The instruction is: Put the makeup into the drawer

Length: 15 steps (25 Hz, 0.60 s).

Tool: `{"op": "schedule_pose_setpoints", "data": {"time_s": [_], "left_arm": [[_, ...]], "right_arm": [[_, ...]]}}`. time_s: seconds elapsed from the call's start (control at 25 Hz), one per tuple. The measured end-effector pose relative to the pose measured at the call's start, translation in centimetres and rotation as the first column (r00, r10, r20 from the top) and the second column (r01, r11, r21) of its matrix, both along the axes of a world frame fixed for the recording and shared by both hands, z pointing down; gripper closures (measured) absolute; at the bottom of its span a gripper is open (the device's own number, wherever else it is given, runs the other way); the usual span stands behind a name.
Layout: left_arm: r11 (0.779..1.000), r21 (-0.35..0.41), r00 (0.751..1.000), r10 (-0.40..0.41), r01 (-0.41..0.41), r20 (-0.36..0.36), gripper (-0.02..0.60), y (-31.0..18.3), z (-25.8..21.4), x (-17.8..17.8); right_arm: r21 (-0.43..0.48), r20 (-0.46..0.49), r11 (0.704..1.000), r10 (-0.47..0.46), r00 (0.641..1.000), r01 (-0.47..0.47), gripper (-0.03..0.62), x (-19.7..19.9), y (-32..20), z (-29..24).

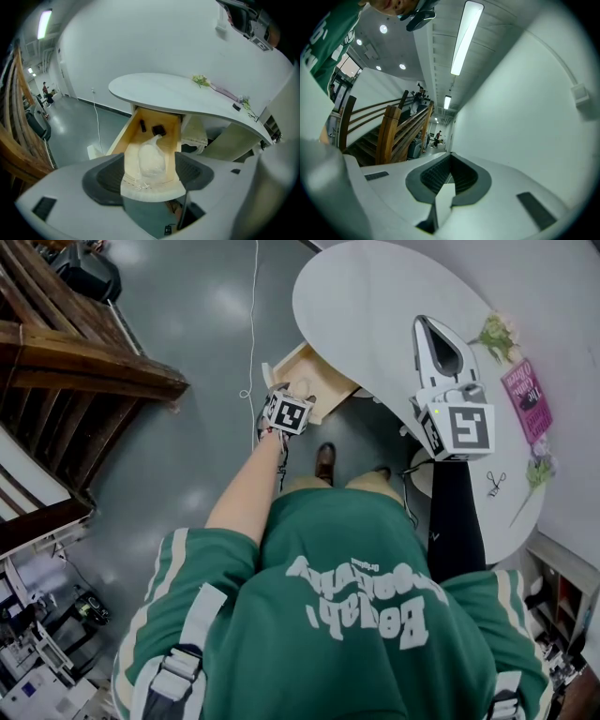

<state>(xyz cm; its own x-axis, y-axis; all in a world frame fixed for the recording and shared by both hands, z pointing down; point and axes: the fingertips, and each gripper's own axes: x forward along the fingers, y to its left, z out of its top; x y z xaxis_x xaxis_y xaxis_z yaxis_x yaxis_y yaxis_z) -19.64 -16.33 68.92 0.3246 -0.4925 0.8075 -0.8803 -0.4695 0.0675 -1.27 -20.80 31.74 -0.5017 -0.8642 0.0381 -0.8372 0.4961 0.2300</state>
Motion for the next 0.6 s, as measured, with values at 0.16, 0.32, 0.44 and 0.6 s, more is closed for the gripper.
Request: {"op": "schedule_pose_setpoints", "data": {"time_s": [0.16,0.32,0.44,0.6], "left_arm": [[1.000,0.030,0.999,-0.008,0.009,-0.039,0.229,-0.2,-0.5,0.4],[1.000,0.013,1.000,-0.006,0.006,-0.014,0.229,0.2,0.0,0.0],[1.000,0.029,1.000,-0.001,0.001,-0.008,0.229,0.1,-0.2,-0.2],[0.994,0.107,0.998,0.023,-0.017,-0.053,0.229,-1.0,-4.3,0.5]], "right_arm": [[0.009,-0.002,1.000,-0.007,1.000,0.007,0.585,-0.3,0.1,-0.4],[0.011,0.002,1.000,-0.009,1.000,0.009,0.585,-0.2,0.1,-0.4],[0.010,0.000,1.000,-0.011,1.000,0.011,0.585,-0.4,0.1,-0.4],[-0.004,0.001,1.000,0.011,1.000,-0.011,0.585,0.1,-0.2,0.1]]}}
